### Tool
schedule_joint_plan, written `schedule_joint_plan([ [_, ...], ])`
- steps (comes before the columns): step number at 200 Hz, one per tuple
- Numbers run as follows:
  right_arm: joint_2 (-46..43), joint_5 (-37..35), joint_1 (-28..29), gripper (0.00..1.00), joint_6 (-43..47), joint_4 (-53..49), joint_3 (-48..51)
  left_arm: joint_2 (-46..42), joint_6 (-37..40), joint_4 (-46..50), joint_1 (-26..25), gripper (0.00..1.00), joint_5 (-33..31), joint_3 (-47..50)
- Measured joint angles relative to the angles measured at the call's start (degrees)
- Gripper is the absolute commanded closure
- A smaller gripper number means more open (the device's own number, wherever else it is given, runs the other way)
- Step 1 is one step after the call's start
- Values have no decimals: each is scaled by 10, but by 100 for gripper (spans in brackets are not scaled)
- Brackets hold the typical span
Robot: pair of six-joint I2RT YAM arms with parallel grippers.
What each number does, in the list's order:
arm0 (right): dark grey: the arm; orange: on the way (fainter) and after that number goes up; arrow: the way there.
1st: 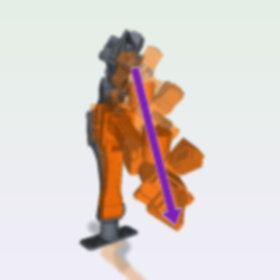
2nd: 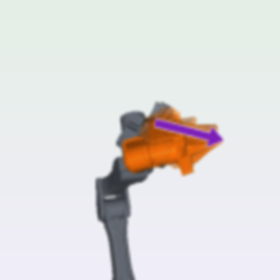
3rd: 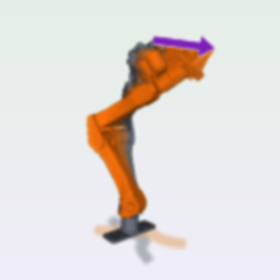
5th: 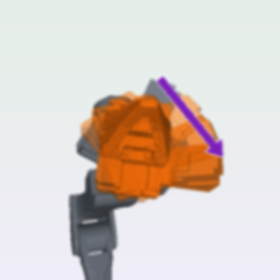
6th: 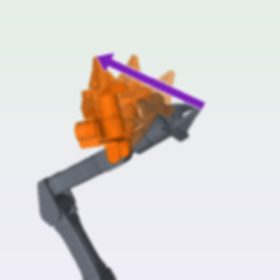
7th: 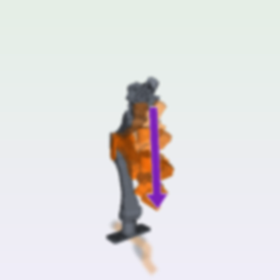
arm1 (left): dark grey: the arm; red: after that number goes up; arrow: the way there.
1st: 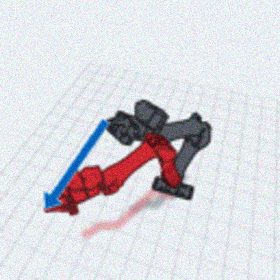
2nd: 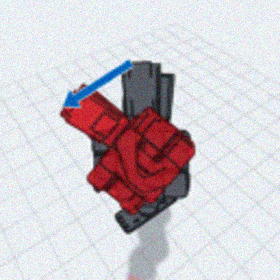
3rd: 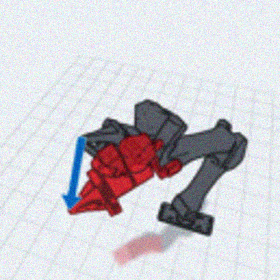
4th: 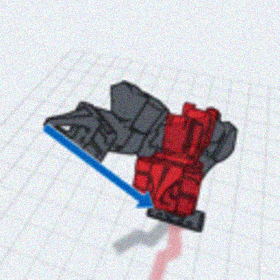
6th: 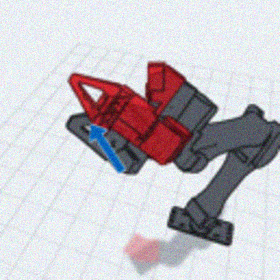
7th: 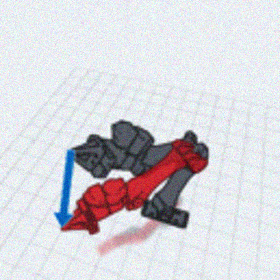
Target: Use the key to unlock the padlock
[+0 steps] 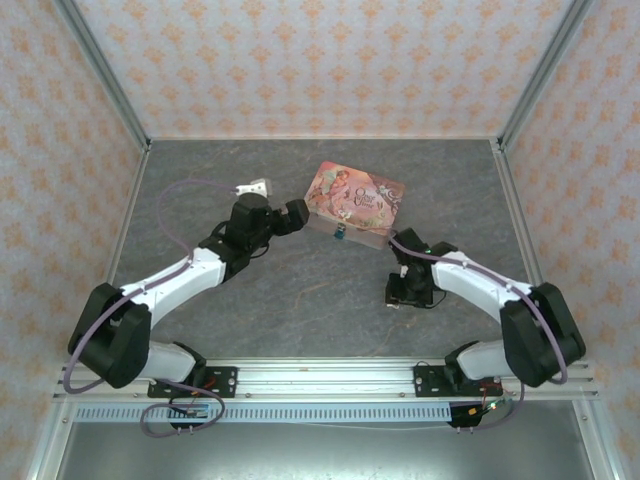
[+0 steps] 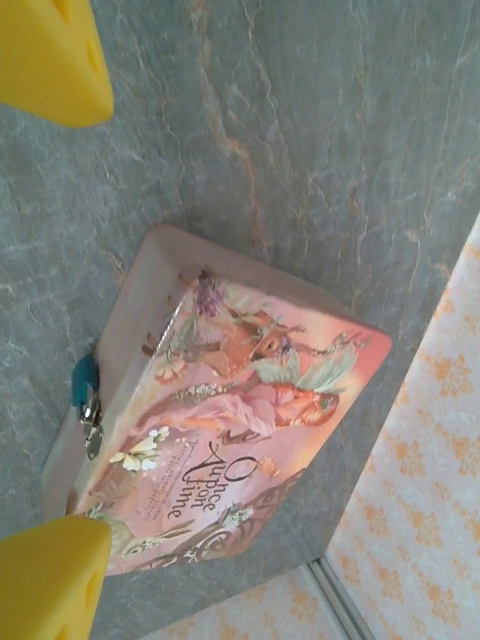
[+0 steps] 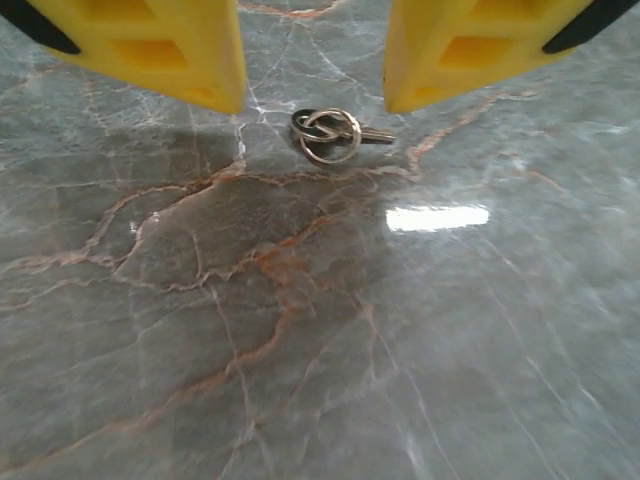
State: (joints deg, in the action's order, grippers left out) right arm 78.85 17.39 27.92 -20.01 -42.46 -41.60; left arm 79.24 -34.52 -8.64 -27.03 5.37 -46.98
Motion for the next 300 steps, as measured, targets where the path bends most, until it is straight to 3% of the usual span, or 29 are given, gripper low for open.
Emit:
schedule_joint_plan([
  [40,49,-16,29,70,-9,-2,-15,18,-1,-1,-4,0,0,-2],
  [100,52,-47,32,76,-12,-2,-21,18,-1,4,-7,0,-2,-3],
  [137,52,-57,32,86,-13,-2,-23,18,-1,7,-7,0,-2,-14],
  [161,52,-61,32,100,-14,-2,-23,18,0,8,-7,0,-3,-14],
  [196,46,-68,32,100,-12,1,-23,18,0,11,-9,0,-3,-14],
  [244,-34,-70,32,100,-9,30,-22,14,-1,19,-11,0,-2,-14],
  [300,-160,-14,27,100,-10,161,-18,-21,-44,7,-11,0,21,-14],
])
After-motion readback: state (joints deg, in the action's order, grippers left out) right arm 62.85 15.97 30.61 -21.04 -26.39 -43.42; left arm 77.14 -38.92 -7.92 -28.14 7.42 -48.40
